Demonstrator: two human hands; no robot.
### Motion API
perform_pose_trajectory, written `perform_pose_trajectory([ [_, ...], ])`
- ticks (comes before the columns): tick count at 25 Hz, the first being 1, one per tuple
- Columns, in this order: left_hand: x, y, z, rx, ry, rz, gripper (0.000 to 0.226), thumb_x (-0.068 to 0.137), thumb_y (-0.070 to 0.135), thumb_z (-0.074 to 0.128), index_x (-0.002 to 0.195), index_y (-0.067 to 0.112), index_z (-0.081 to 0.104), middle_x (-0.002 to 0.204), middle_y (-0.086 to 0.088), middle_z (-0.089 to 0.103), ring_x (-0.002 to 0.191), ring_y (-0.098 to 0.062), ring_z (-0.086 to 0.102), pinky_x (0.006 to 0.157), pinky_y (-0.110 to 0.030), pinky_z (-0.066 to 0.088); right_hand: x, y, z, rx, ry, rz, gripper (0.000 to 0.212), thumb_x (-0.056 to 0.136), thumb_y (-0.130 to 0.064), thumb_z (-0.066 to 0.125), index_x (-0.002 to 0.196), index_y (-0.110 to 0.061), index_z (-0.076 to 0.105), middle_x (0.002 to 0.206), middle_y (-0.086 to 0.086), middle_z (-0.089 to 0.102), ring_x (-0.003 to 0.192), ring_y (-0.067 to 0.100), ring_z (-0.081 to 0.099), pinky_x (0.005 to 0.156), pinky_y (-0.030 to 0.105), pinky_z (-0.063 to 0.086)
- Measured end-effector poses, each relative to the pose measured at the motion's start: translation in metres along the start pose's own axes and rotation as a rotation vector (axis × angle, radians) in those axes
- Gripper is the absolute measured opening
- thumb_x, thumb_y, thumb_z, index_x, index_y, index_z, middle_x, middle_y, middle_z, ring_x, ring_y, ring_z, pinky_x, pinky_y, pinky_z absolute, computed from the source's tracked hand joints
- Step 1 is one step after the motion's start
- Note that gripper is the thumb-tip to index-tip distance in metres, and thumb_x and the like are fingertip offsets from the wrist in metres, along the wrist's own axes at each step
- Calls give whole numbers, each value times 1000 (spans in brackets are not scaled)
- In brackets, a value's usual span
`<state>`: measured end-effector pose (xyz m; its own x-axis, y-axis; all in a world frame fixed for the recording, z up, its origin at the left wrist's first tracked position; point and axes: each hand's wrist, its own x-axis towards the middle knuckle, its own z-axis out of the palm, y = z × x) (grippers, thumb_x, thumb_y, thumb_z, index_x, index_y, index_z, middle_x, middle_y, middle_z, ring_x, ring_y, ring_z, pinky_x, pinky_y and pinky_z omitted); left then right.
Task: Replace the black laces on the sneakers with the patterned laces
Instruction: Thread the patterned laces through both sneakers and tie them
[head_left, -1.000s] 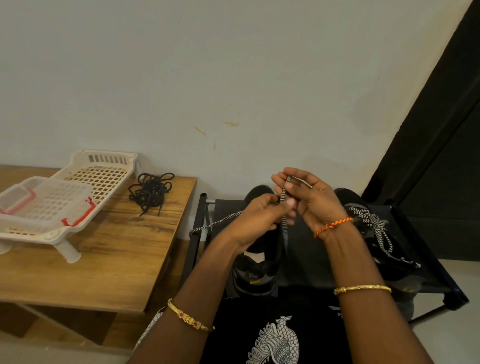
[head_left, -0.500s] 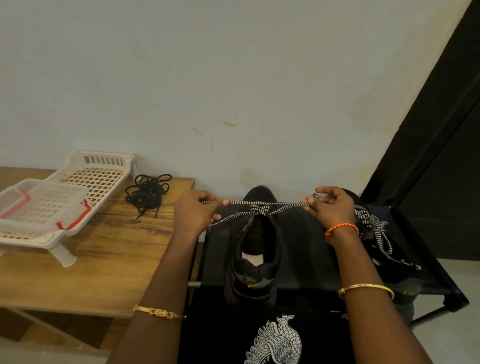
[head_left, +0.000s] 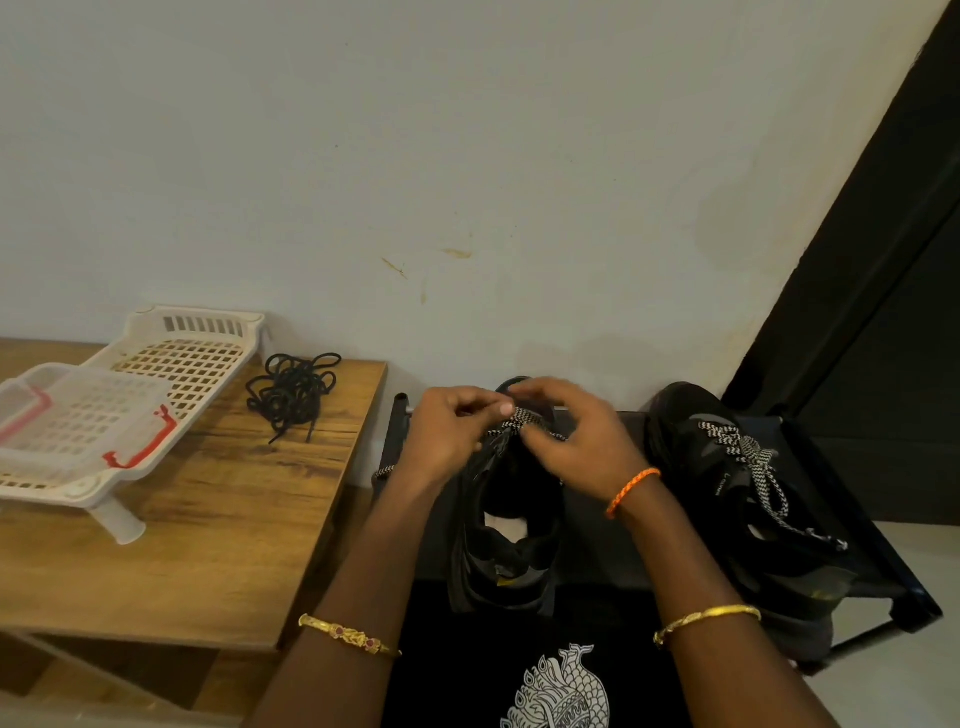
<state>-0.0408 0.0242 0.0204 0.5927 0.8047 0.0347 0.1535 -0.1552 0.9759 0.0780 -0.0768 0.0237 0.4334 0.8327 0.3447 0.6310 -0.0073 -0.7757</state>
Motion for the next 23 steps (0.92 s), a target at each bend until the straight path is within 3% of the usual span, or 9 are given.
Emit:
perform_pose_trajectory([
  [2,3,-1,3,-24,6,-51,15,90,7,62,101,9,71,84,1,71,80,-12,65,68,-20,54,3,-2,9,-60,-79,-19,30,83,-4,66,112,-13,68,102,-1,65,91,5,61,85,12,47],
  [4,5,-3,4,-13,-3,-72,25,92,5,59,116,5,65,91,-5,73,86,-13,67,83,-29,53,8,-1,11,-147,-38,4,24,86,-8,65,109,-12,71,98,5,67,87,13,62,82,19,49],
  [7,4,-2,0,56,-9,-14,32,88,15,66,120,12,62,95,-8,74,92,-10,68,92,-29,51,14,1,11,-163,-6,5,16,86,-13,67,100,-11,75,86,-2,63,76,3,54,72,5,39],
  [9,3,-1,-4,118,-18,5,27,85,25,71,109,13,68,93,-2,73,91,-9,68,89,-27,52,16,5,9,-97,52,78,13,84,-13,69,94,-10,76,84,-2,67,72,-2,53,69,3,38],
  [12,0,-5,0,377,-202,-61,36,82,35,72,112,16,69,104,2,69,98,-11,64,88,-26,50,19,14,4,-52,126,258,8,82,-15,71,87,-12,76,83,1,71,75,7,60,69,12,44],
  [15,1,-8,5,572,-195,-56,34,83,28,71,116,17,69,106,-1,70,97,-14,65,91,-30,52,18,19,7,-62,97,367,3,79,-14,72,81,-13,75,73,-3,67,68,6,59,61,10,42],
  [17,2,-8,5,565,-140,-39,26,84,23,69,110,18,72,102,-2,72,92,-14,66,89,-34,54,17,18,13,-69,93,412,2,80,-13,72,79,-13,74,73,-1,66,67,4,57,56,8,40],
  [20,3,-8,3,507,-120,-82,19,86,21,68,104,17,74,96,-2,72,85,-14,66,84,-33,56,17,18,17,-113,65,445,7,86,-12,64,84,-9,71,86,4,66,76,10,57,66,17,43],
  [23,5,-9,0,346,-115,-179,14,89,17,65,100,12,73,88,-5,70,68,-10,58,61,-21,53,17,22,23,-160,6,465,8,86,-10,65,79,-9,69,98,10,65,83,14,57,71,22,44],
])
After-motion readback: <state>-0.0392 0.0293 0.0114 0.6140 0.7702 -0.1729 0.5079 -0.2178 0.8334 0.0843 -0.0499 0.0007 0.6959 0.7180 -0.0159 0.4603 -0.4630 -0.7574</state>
